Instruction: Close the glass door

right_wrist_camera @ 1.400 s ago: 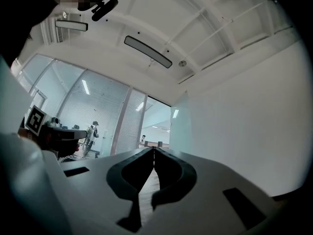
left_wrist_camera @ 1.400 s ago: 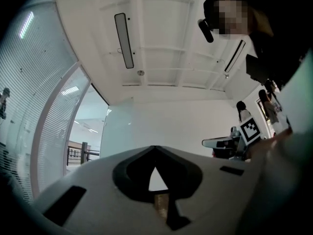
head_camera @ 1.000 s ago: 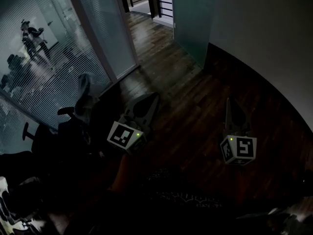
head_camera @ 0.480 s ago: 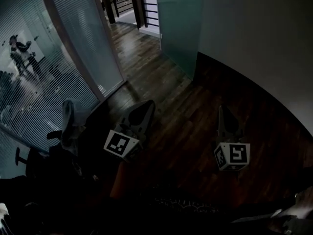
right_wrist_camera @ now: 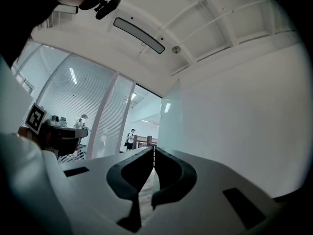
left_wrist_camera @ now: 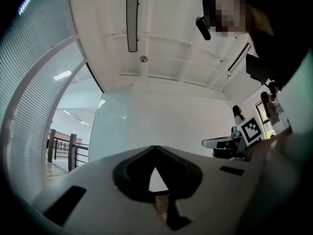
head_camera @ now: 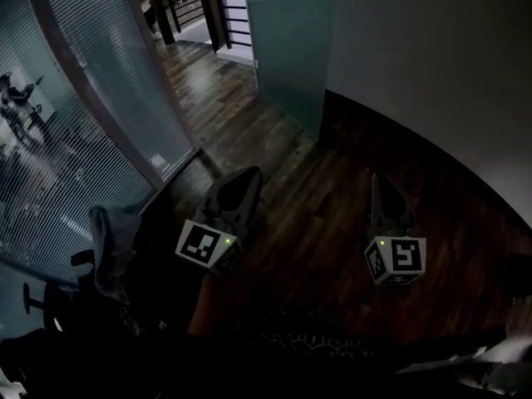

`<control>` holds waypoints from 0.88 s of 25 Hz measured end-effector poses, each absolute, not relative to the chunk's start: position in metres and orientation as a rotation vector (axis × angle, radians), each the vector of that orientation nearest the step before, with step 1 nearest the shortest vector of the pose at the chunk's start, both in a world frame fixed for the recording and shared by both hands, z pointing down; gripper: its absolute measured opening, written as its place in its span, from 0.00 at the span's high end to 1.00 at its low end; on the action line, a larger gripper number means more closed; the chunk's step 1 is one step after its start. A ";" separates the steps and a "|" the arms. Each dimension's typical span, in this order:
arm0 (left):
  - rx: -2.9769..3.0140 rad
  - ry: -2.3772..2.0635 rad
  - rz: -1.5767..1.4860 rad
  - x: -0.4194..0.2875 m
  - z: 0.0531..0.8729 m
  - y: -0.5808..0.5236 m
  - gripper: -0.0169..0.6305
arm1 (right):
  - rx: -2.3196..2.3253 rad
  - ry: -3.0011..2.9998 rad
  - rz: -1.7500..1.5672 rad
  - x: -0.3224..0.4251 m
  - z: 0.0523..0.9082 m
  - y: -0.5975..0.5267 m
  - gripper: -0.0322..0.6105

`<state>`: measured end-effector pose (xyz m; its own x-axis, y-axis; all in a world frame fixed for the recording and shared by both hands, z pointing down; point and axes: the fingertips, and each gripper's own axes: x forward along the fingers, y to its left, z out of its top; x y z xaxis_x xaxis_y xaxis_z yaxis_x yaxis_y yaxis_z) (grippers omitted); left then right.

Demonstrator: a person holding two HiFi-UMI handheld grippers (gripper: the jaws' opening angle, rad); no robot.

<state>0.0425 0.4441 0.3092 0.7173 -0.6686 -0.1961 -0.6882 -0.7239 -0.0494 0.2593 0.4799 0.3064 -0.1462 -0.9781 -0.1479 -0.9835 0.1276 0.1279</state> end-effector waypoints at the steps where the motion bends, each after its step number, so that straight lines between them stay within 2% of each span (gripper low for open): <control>1: -2.800 1.114 0.251 0.044 0.310 0.438 0.97 | -2.038 2.335 0.302 0.262 0.307 0.473 0.95; 22: -2.735 1.227 0.197 0.111 0.286 0.252 0.97 | -1.958 2.380 0.305 0.333 0.281 0.269 0.95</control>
